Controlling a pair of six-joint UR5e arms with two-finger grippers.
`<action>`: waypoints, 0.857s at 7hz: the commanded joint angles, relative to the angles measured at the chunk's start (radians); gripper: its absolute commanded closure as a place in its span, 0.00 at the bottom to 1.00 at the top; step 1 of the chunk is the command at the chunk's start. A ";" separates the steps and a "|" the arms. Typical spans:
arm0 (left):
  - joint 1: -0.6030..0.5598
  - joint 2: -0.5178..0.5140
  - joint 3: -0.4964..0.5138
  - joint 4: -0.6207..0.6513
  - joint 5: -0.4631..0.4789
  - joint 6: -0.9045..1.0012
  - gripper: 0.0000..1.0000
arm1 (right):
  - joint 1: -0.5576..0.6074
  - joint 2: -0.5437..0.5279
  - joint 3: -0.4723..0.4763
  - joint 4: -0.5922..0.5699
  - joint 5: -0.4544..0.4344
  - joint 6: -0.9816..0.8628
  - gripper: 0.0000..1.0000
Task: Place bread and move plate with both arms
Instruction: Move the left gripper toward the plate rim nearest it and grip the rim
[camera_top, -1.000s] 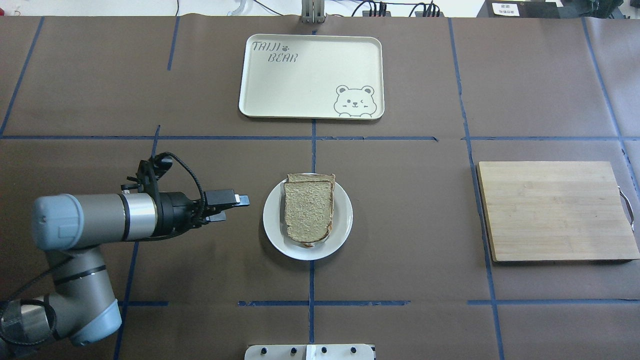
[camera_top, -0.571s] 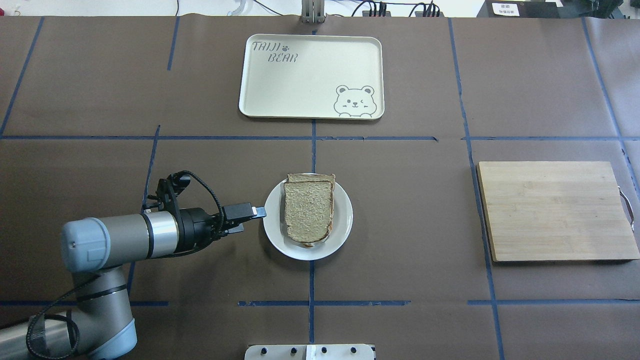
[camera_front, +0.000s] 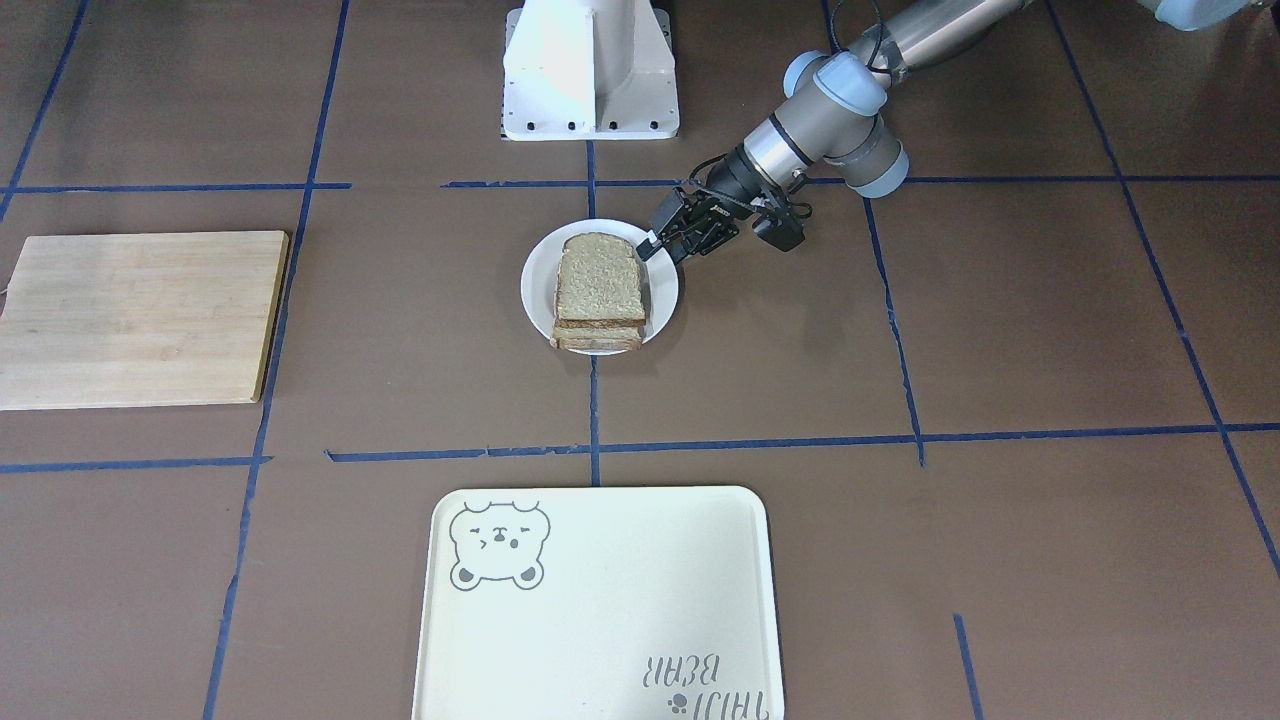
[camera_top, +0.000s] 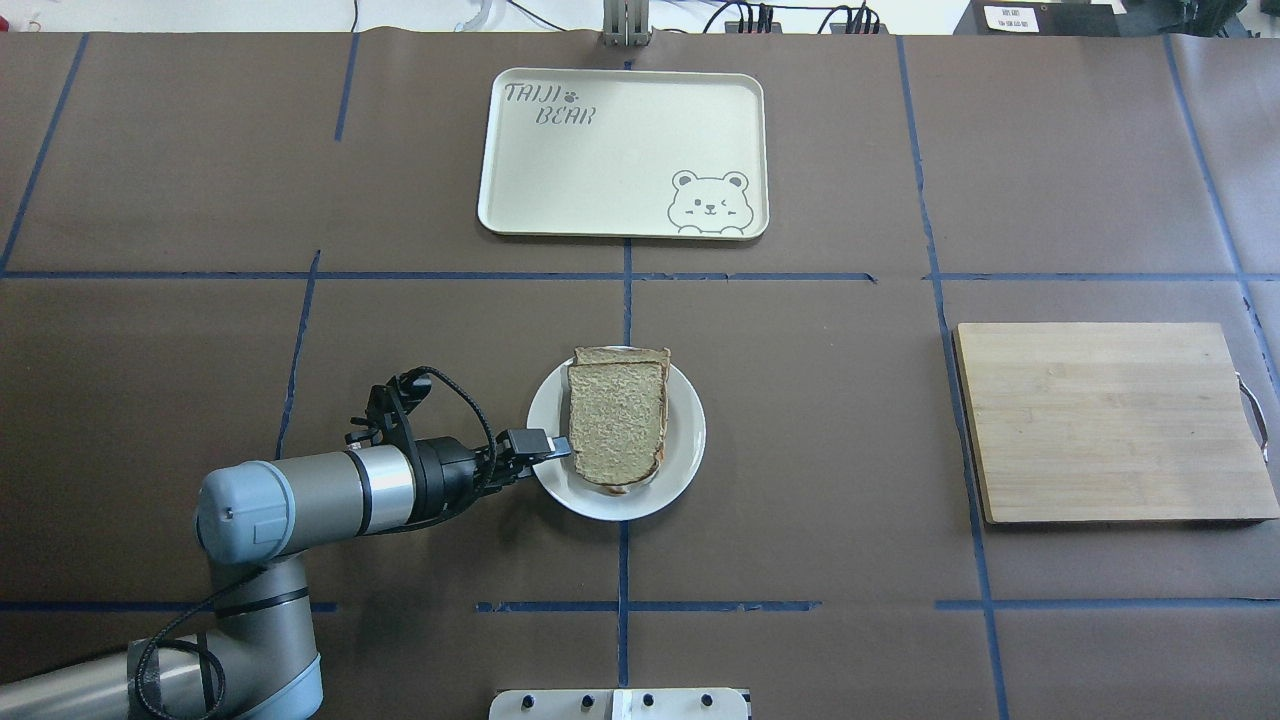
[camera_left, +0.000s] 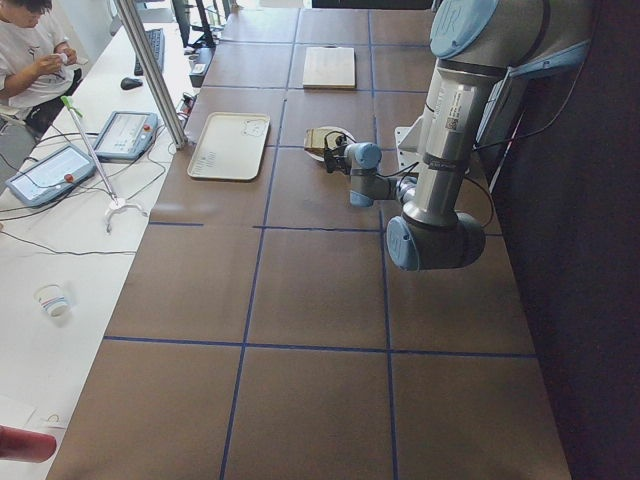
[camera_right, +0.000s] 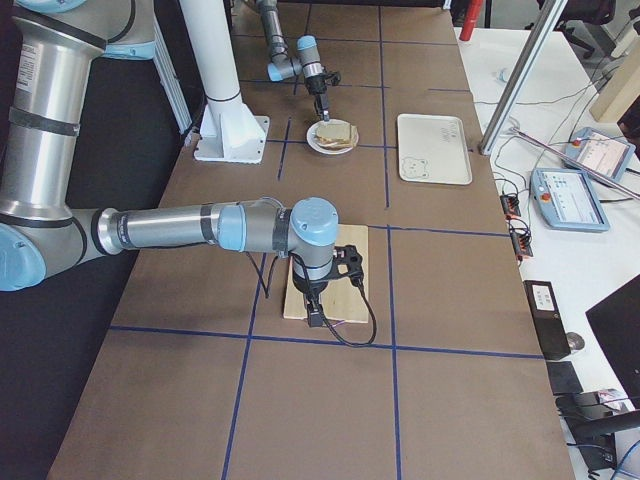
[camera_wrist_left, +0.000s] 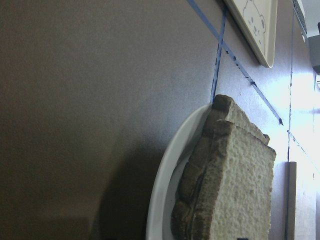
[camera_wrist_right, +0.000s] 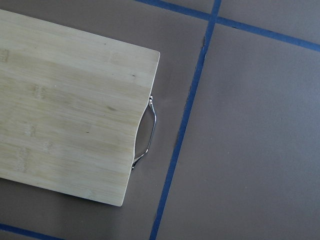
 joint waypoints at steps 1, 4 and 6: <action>0.001 -0.001 0.029 -0.031 0.000 -0.001 0.66 | -0.001 -0.001 0.000 0.000 0.000 0.000 0.00; 0.001 -0.018 0.052 -0.049 0.000 -0.001 0.66 | -0.001 -0.001 0.000 0.000 0.000 0.000 0.00; 0.004 -0.025 0.064 -0.052 0.000 -0.001 0.73 | -0.001 -0.001 0.000 0.000 0.000 0.000 0.00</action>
